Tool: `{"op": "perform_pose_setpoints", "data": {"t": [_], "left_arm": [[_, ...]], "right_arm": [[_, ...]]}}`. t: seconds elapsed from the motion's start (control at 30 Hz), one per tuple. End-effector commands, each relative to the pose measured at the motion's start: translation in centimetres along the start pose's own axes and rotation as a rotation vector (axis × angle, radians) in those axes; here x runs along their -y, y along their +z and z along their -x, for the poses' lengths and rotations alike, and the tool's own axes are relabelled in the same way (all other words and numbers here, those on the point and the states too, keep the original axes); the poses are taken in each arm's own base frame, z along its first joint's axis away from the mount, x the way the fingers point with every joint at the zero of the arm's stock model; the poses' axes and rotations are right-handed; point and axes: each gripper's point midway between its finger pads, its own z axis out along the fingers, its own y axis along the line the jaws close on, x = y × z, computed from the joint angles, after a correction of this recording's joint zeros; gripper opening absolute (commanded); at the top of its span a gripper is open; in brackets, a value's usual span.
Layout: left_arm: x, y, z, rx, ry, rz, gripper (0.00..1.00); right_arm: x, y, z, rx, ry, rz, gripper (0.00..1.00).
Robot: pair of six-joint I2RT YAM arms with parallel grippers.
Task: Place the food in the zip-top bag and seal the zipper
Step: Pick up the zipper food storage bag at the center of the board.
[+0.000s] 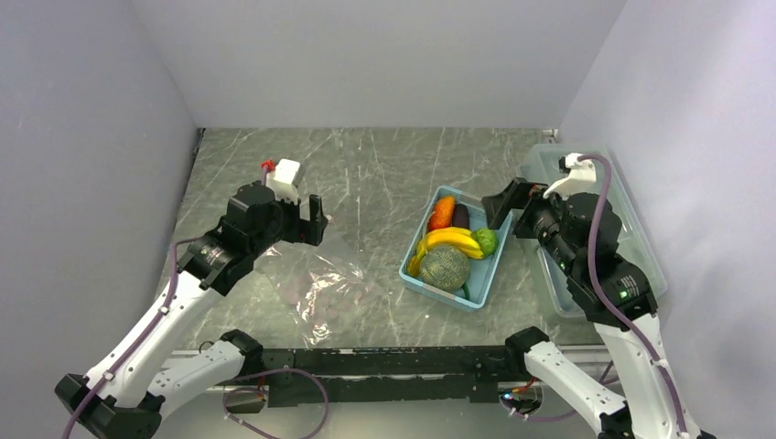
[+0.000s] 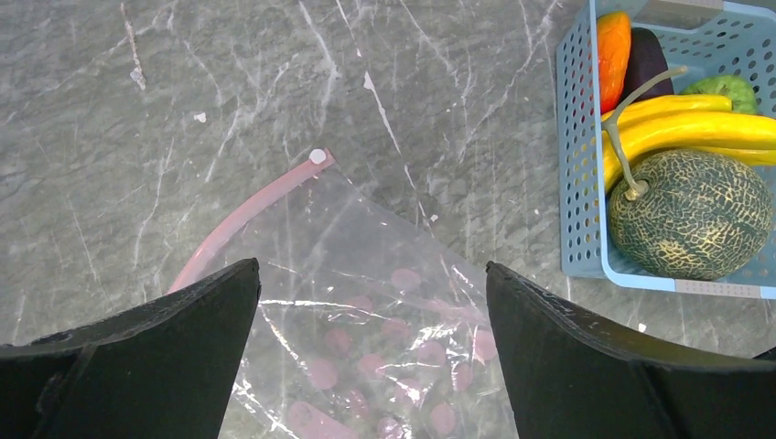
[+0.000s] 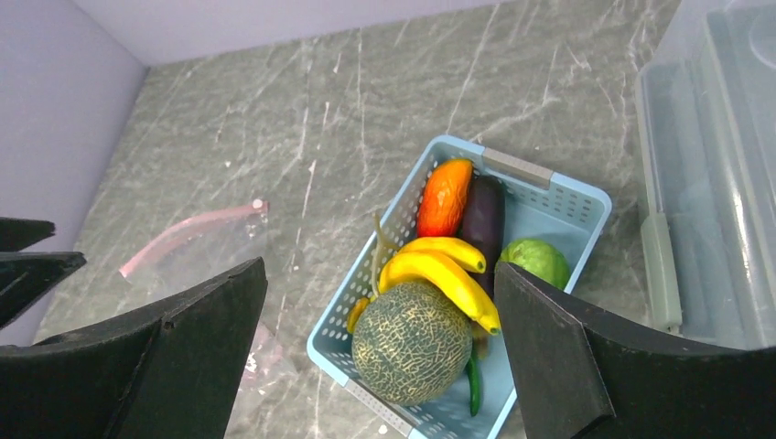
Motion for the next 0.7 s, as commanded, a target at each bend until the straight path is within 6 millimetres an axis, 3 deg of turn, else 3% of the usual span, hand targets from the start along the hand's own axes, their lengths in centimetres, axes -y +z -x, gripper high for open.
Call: {"op": "perform_pose_setpoints", "data": {"t": [0.0,0.3,0.67], "left_arm": [[-0.4,-0.4,1.0,0.040,0.003,0.024,0.99],[-0.9,-1.5,0.9,0.018,-0.048,0.060,0.99],[-2.7,-4.0,1.1,0.005,-0.086,0.169,0.99]], "right_arm": [[-0.9,-1.5,2.2,0.062,-0.004,0.042,1.00],[-2.4,-0.7,2.1,0.003,-0.048,0.101,1.00],[-6.9,1.3,0.9,-0.098,-0.095,0.337,1.00]]}}
